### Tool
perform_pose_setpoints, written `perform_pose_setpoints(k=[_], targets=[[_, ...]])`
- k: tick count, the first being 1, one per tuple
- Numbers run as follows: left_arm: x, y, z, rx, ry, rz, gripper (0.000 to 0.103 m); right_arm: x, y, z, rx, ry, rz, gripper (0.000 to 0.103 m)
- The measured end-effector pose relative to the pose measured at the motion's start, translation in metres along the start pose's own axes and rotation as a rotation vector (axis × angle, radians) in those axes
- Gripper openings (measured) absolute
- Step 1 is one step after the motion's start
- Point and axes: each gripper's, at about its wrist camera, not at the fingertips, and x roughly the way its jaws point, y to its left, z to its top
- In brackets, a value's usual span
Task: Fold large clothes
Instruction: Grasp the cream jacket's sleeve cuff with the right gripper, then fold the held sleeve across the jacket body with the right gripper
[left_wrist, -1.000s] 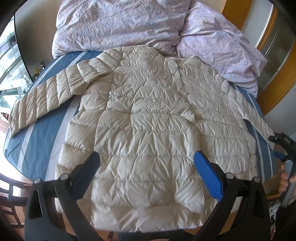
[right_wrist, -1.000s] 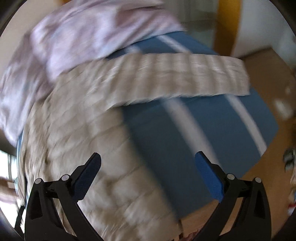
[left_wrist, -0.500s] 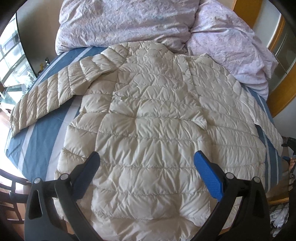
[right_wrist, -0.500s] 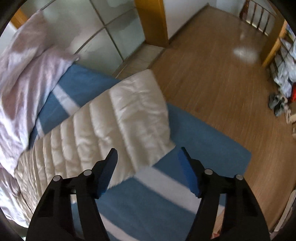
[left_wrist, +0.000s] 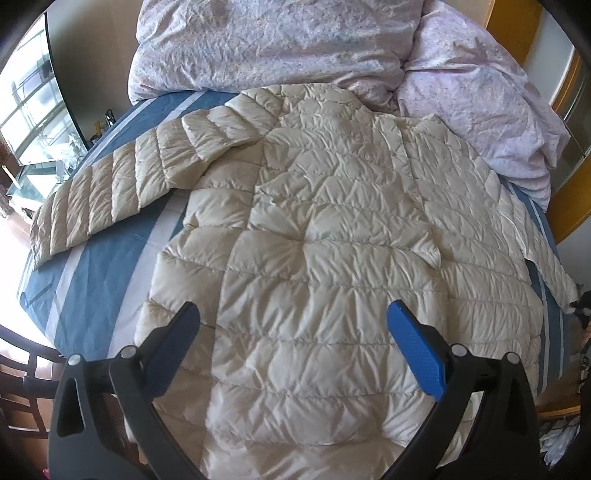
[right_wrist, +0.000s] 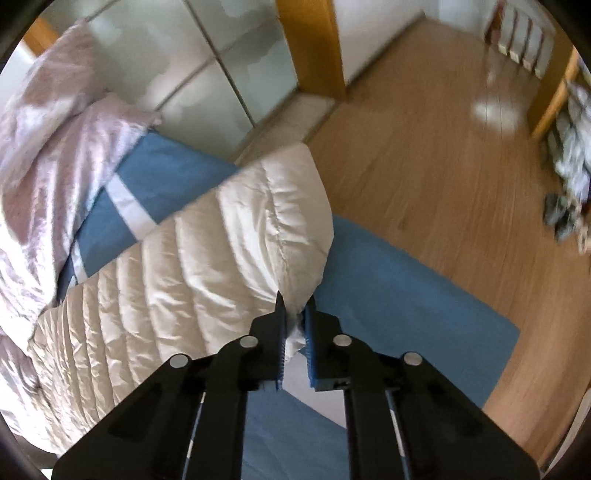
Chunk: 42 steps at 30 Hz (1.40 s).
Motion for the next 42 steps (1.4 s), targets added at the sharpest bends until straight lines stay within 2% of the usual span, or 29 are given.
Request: perform_pose_setpoints(k=[2, 6, 9, 10, 16, 20, 25, 30, 33, 34, 36, 37, 38, 42], targets=[[0.000, 0.007, 0.003, -0.008, -0.004, -0.004, 0.101, -0.015, 0.022, 0.001, -0.055, -0.049, 0.016, 0.007], [0.002, 0.024, 0.010, -0.029, -0.012, -0.015, 0.101, -0.052, 0.101, -0.006, -0.199, -0.127, 0.104, 0.006], [0.004, 0.040, 0.016, -0.046, -0.019, -0.017, 0.101, -0.072, 0.161, -0.022, -0.301, -0.144, 0.186, 0.006], [0.005, 0.046, 0.018, -0.051, -0.021, -0.015, 0.101, -0.079, 0.170, -0.030, -0.321, -0.143, 0.206, 0.006], [0.009, 0.084, 0.030, -0.075, -0.027, 0.007, 0.101, -0.099, 0.298, -0.108, -0.499, -0.071, 0.372, 0.006], [0.012, 0.111, 0.035, -0.084, -0.026, 0.015, 0.101, -0.104, 0.369, -0.184, -0.631, 0.007, 0.441, 0.006], [0.012, 0.147, 0.040, -0.099, -0.025, 0.029, 0.101, -0.094, 0.423, -0.271, -0.750, 0.107, 0.459, 0.006], [0.012, 0.176, 0.042, -0.113, -0.025, 0.033, 0.101, -0.082, 0.456, -0.330, -0.826, 0.165, 0.434, 0.006], [0.011, 0.190, 0.043, -0.115, -0.026, 0.033, 0.101, -0.069, 0.472, -0.353, -0.859, 0.210, 0.412, 0.007], [0.011, 0.194, 0.044, -0.116, -0.027, 0.034, 0.101, -0.068, 0.475, -0.359, -0.867, 0.224, 0.408, 0.008], [0.013, 0.201, 0.045, -0.118, -0.027, 0.035, 0.101, -0.069, 0.475, -0.364, -0.882, 0.262, 0.420, 0.022], [0.013, 0.205, 0.046, -0.120, -0.027, 0.036, 0.101, -0.073, 0.474, -0.365, -0.879, 0.265, 0.441, 0.034], [0.015, 0.209, 0.047, -0.124, -0.025, 0.039, 0.101, -0.080, 0.472, -0.361, -0.870, 0.247, 0.464, 0.037], [0.018, 0.226, 0.048, -0.142, -0.022, 0.050, 0.101, -0.099, 0.466, -0.340, -0.776, 0.163, 0.551, 0.037]])
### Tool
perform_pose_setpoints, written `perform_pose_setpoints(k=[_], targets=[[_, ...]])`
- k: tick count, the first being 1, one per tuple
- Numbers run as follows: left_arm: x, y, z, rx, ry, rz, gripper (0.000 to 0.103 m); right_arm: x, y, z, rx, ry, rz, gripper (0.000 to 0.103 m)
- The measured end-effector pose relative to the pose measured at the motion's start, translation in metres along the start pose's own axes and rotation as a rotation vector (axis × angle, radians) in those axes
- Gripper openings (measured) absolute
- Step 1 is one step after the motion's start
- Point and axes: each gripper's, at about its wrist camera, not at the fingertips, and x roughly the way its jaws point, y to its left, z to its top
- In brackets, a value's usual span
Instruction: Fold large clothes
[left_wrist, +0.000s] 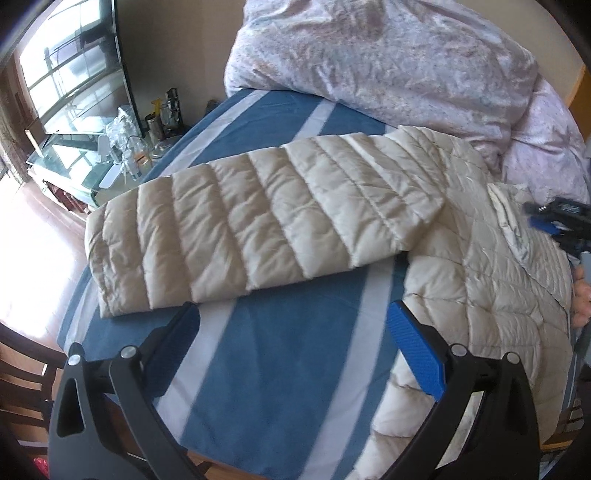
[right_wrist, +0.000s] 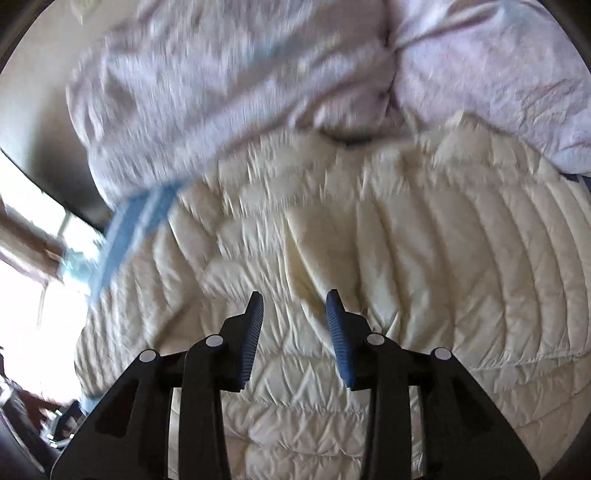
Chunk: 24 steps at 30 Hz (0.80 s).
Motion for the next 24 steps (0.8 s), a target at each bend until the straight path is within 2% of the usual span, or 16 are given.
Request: perform_pose_setpoints(k=[1, 3, 5, 8, 12, 14, 16, 20, 24], targets=[[0.001, 0.005, 0.001, -0.008, 0.001, 0.004, 0.101, -0.003, -0.007, 0.003, 0.028, -0.029, -0.035, 0.037], [0.004, 0.015, 0.004, -0.027, 0.002, 0.014, 0.101, 0.002, -0.016, 0.005, 0.049, -0.020, -0.099, 0.037], [0.006, 0.024, 0.006, -0.046, 0.002, 0.026, 0.101, 0.016, -0.024, 0.003, 0.058, 0.016, -0.174, 0.037], [0.008, 0.040, 0.009, -0.077, 0.002, 0.046, 0.101, 0.038, -0.030, -0.007, 0.053, 0.083, -0.229, 0.037], [0.011, 0.062, 0.011, -0.121, 0.009, 0.070, 0.101, 0.064, -0.023, -0.022, -0.007, 0.161, -0.291, 0.038], [0.014, 0.073, 0.012, -0.146, 0.018, 0.081, 0.101, 0.070, -0.013, -0.029, -0.083, 0.150, -0.347, 0.038], [0.016, 0.087, 0.013, -0.190, 0.029, 0.087, 0.101, 0.070, -0.009, -0.031, -0.099, 0.147, -0.365, 0.038], [0.016, 0.119, 0.015, -0.281, 0.029, 0.101, 0.101, 0.072, -0.012, -0.031, -0.074, 0.163, -0.340, 0.038], [0.019, 0.145, 0.015, -0.332, 0.043, 0.112, 0.101, 0.070, -0.011, -0.030, -0.067, 0.170, -0.340, 0.038]])
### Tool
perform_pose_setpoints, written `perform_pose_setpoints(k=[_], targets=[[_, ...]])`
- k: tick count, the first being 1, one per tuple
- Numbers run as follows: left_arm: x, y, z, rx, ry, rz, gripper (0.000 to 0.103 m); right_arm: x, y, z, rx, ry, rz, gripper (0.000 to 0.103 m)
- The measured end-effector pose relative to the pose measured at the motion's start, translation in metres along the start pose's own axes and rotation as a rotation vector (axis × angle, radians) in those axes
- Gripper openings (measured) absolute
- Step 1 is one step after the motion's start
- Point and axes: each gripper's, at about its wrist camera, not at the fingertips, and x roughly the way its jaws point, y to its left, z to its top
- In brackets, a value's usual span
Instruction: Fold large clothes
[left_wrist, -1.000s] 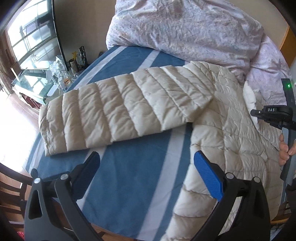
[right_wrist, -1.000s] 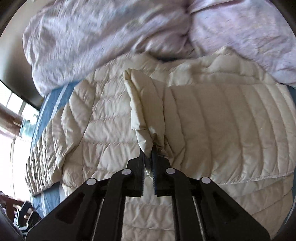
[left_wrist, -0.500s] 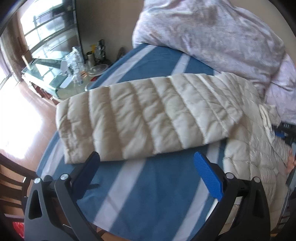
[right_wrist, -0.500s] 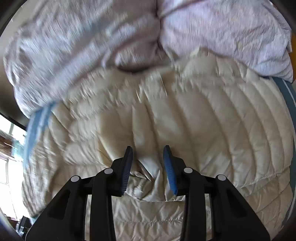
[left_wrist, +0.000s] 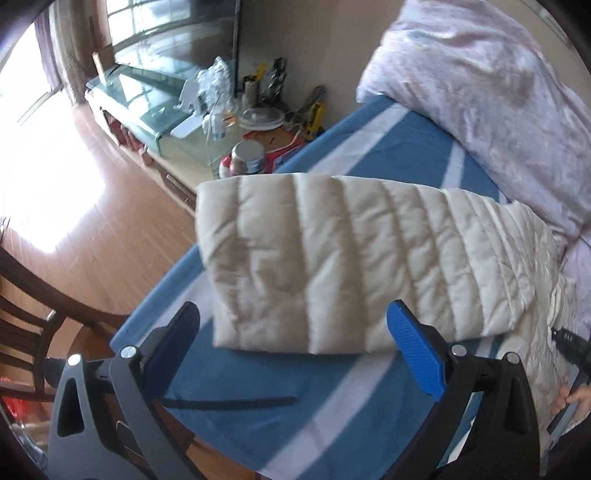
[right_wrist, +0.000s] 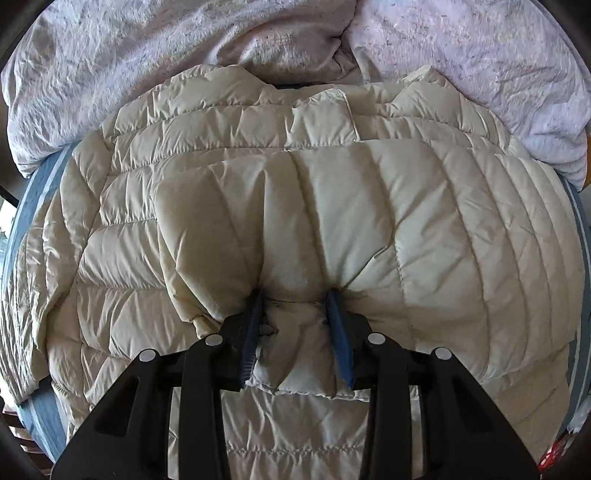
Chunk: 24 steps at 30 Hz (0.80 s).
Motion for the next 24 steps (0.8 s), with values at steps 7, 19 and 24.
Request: perform_pose_setpoints(k=[7, 19, 24], targets=[[0.014, 0.036, 0.007, -0.162, 0.047, -0.070, 0.093, 0.000, -0.004, 0.008, 0.007, 0.012, 0.005, 0.038], [0.024, 0.049, 0.009, -0.254, 0.062, -0.099, 0.047, -0.001, -0.004, 0.002, 0.014, 0.006, 0.005, 0.038], [0.024, 0.048, 0.013, -0.261, 0.066, -0.116, 0.007, -0.002, -0.001, 0.002, 0.009, 0.008, -0.006, 0.039]])
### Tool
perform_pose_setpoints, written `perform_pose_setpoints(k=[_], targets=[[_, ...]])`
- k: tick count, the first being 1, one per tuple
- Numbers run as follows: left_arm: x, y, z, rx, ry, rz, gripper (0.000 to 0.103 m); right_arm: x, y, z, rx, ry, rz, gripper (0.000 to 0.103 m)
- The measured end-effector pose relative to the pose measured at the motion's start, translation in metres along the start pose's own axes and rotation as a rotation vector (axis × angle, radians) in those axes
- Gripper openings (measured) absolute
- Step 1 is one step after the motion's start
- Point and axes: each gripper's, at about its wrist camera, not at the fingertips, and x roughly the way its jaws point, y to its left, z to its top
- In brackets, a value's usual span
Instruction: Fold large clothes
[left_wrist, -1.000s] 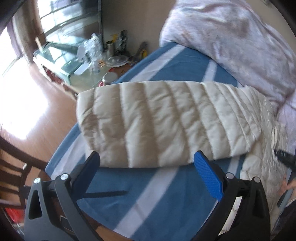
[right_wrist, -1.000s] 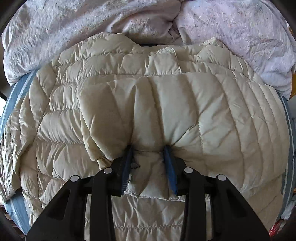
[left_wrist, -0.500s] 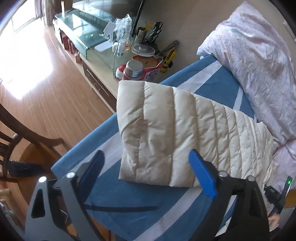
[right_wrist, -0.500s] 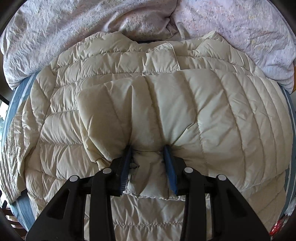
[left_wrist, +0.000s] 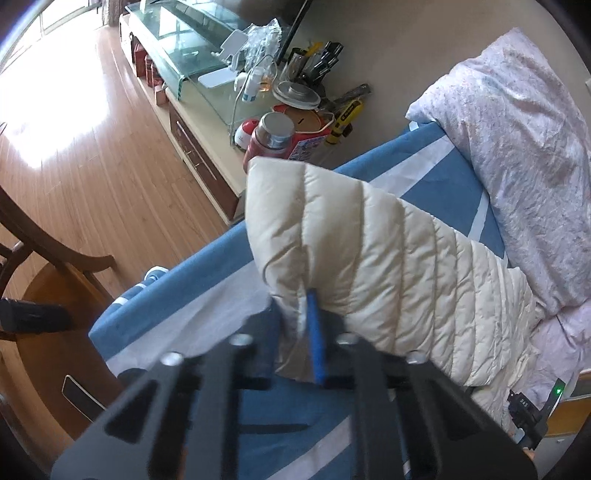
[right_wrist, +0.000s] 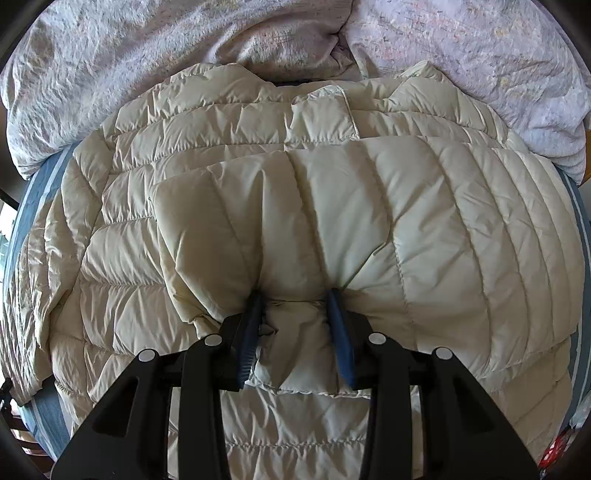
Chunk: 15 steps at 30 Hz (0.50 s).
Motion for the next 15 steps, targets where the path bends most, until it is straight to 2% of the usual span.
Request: perform_pose_setpoints(k=[1, 5, 9, 13, 15], targets=[[-0.002, -0.005, 0.001, 0.013, -0.008, 0.006, 0.003, 0.000, 0.000, 0.000, -0.001, 0.000, -0.001, 0.039], [-0.020, -0.037, 0.003, 0.100, -0.066, 0.010, 0.002, 0.000, 0.001, 0.000, -0.010, -0.003, 0.000, 0.039], [-0.043, -0.088, 0.001, 0.203, -0.120, -0.024, 0.001, 0.001, 0.001, 0.001, -0.037, -0.003, 0.016, 0.040], [-0.069, -0.153, -0.013, 0.292, -0.166, -0.095, 0.001, -0.002, -0.010, 0.007, -0.036, 0.016, 0.113, 0.044], [-0.080, -0.186, -0.024, 0.341, -0.184, -0.130, 0.001, -0.008, -0.019, 0.010, -0.019, 0.022, 0.169, 0.050]])
